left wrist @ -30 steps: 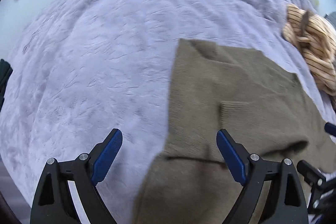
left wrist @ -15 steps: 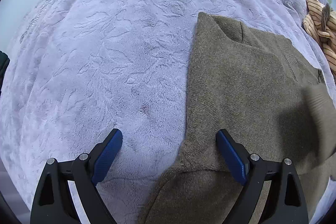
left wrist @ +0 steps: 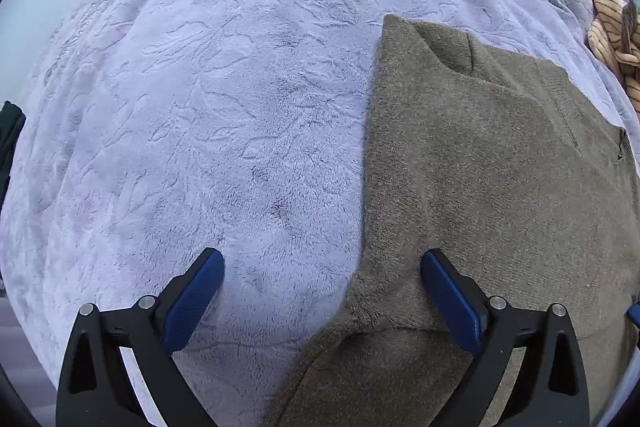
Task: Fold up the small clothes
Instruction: 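Grasp the other sleeve cuff with the right tool and fold it across the body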
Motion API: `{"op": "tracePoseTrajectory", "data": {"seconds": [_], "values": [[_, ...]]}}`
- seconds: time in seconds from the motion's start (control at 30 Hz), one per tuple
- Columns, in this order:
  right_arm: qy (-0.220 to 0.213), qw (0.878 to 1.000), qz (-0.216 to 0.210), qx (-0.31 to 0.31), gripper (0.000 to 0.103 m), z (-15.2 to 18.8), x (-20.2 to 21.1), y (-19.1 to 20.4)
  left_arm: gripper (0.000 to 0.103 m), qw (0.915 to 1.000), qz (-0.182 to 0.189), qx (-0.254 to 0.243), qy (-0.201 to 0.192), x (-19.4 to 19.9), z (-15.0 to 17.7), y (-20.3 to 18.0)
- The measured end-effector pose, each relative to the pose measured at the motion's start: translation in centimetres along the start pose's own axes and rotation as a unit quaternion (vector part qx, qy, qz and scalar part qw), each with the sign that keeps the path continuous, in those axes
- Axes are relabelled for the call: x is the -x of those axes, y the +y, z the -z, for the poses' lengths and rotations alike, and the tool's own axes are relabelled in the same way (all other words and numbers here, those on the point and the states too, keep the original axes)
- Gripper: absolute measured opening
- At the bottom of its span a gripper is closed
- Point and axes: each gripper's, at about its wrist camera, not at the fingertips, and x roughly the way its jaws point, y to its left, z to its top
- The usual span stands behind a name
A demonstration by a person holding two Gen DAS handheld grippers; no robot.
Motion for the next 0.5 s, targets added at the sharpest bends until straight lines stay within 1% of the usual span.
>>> {"op": "tracePoseTrajectory", "data": {"seconds": [0.03, 0.17, 0.23, 0.33, 0.43, 0.47, 0.5], "values": [[-0.002, 1.000, -0.004, -0.003, 0.042, -0.1, 0.2, 0.0, 0.100, 1.0000, -0.001, 0.001, 0.002, 0.0, -0.1, 0.0], [-0.007, 1.000, -0.011, -0.016, 0.042, -1.9, 0.3, 0.2, 0.100, 0.9998, -0.013, -0.013, -0.006, 0.6, -0.3, -0.4], [-0.020, 1.000, -0.016, -0.006, 0.018, -2.6, 0.8, 0.5, 0.100, 0.9996, -0.017, -0.020, -0.005, 0.6, -0.3, -0.6], [-0.039, 0.999, 0.014, 0.026, 0.018, -3.3, 1.4, 1.0, 0.100, 0.9996, -0.018, -0.021, -0.001, 0.3, -0.5, -0.8], [-0.028, 0.997, 0.061, 0.032, 0.018, -3.9, 1.2, -0.1, 0.100, 0.9995, -0.023, -0.020, 0.005, 0.5, -0.7, -0.8], [-0.021, 0.998, 0.059, 0.016, 0.019, -3.8, 1.4, -1.1, 0.100, 0.9994, -0.026, -0.022, 0.006, 0.8, -0.8, -0.6], [-0.019, 0.999, 0.048, 0.001, 0.020, -3.8, 1.7, -1.8, 0.100, 0.9993, -0.027, -0.027, 0.005, 1.3, -0.8, -0.7]]}}
